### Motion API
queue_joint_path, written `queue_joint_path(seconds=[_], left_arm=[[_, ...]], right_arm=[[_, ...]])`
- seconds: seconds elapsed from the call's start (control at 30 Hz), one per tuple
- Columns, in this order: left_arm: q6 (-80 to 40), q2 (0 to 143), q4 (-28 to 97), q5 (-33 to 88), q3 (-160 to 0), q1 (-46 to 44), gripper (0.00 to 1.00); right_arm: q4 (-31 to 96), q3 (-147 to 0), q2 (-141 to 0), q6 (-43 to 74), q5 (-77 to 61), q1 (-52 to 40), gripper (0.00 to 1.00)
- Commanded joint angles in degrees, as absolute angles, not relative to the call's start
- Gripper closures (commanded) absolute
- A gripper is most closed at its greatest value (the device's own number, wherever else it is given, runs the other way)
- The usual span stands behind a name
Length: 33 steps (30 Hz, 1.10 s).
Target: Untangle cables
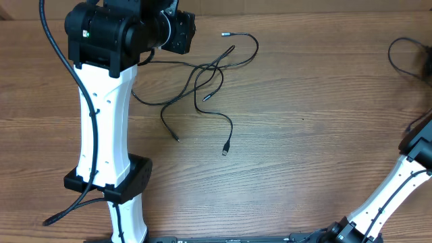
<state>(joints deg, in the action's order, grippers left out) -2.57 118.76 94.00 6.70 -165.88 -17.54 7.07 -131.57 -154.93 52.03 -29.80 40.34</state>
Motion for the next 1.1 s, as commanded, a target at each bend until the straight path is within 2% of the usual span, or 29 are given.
queue_joint_path(seconds=[0.0, 0.13, 0.2, 0.23, 0.3, 0.37, 0.47, 0.63, 0.7, 0.73, 0.8, 1.0, 1.07], left_arm=[[-1.89, 117.60, 94.65, 7.53, -166.60, -17.67, 0.51], [-1.89, 117.62, 96.25, 7.51, -166.60, -17.67, 0.51], [-1.89, 117.62, 96.29, 7.51, -166.60, -17.67, 0.51], [-1.89, 117.62, 96.29, 7.51, -166.60, -17.67, 0.51], [-1.89, 117.62, 96.55, 7.51, -166.60, -17.67, 0.51], [-1.89, 117.62, 96.79, 7.51, -166.60, -17.67, 0.52], [-1.76, 117.62, 96.79, 7.49, -166.60, -17.67, 0.52], [-1.72, 117.62, 96.79, 7.57, -166.60, -17.67, 0.52], [-1.69, 117.62, 96.77, 7.55, -166.60, -17.67, 0.51], [-1.69, 117.62, 96.62, 7.53, -166.60, -17.67, 0.50], [-1.87, 117.64, 96.23, 7.55, -166.60, -17.67, 0.47], [-2.79, 117.69, 95.90, 7.51, -166.60, -17.69, 0.46], [-2.76, 117.69, 95.81, 7.51, -166.60, -17.72, 0.39]], right_arm=[[12.91, -137.23, -146.82, 50.15, -35.18, 39.53, 0.00], [25.71, -138.82, -137.23, 41.98, -24.38, 37.41, 0.00], [33.17, -138.82, -133.03, 37.85, -12.08, 35.86, 0.00], [39.40, -138.82, -130.50, 35.31, 2.04, 34.11, 0.00], [46.78, -138.82, -129.08, 33.21, 18.39, 31.31, 0.00], [52.45, -138.82, -128.99, 32.51, 23.90, 28.88, 0.00], [60.73, -138.82, -128.99, 32.53, 22.04, 26.30, 0.00], [66.00, -137.05, -129.14, 33.41, 16.58, 23.49, 0.00], [69.41, -137.03, -129.36, 40.73, 17.10, 23.42, 0.00], [72.60, -137.03, -129.73, 49.01, 16.73, 23.99, 0.00], [74.70, -136.97, -130.19, 55.27, 14.31, 24.93, 0.00], [76.03, -136.92, -131.57, 60.01, 7.97, 27.38, 0.00], [76.25, -136.92, -131.81, 59.99, 7.90, 27.75, 0.00]])
